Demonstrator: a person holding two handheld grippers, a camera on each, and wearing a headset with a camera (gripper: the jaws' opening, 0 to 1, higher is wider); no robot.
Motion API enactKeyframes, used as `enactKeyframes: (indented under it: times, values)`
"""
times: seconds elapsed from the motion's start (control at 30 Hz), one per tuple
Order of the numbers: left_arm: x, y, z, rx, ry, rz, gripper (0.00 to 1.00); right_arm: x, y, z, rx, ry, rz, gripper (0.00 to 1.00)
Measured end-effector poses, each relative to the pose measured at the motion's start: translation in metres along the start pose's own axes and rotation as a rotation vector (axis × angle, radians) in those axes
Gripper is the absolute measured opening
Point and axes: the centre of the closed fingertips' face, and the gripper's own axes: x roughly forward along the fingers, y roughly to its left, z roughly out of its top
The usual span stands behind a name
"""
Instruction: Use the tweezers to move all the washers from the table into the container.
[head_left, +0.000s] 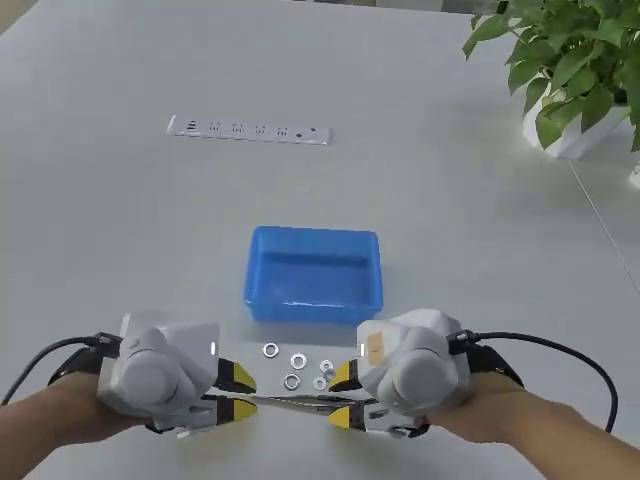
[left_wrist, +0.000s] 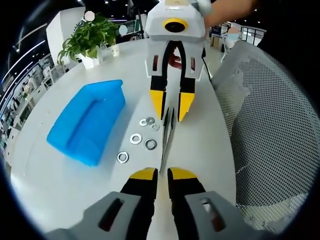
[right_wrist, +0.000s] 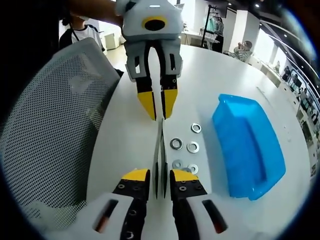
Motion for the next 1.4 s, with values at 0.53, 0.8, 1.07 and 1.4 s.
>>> enactKeyframes:
  times: [0.53,0.8,1.07,1.4]
  values:
    - [0.008,0.0,0.001,0.009,-0.001,-0.016,0.07,0.007,-0.002,0.0,-0.024,0.022,0.002,0.12]
    - [0.007,-0.003,0.003,0.032,-0.004,-0.022,0.05,0.007,-0.001,-0.001,-0.018,0.021,0.001,0.12]
    - [-0.007,-0.004,0.017,0.036,-0.031,-0.017,0.05,0.003,-0.001,0.0,-0.019,0.014,0.0,0.12]
    - [-0.029,-0.008,0.052,0.042,-0.096,-0.016,0.04,-0.001,0.001,0.005,-0.023,-0.003,-0.004,0.13]
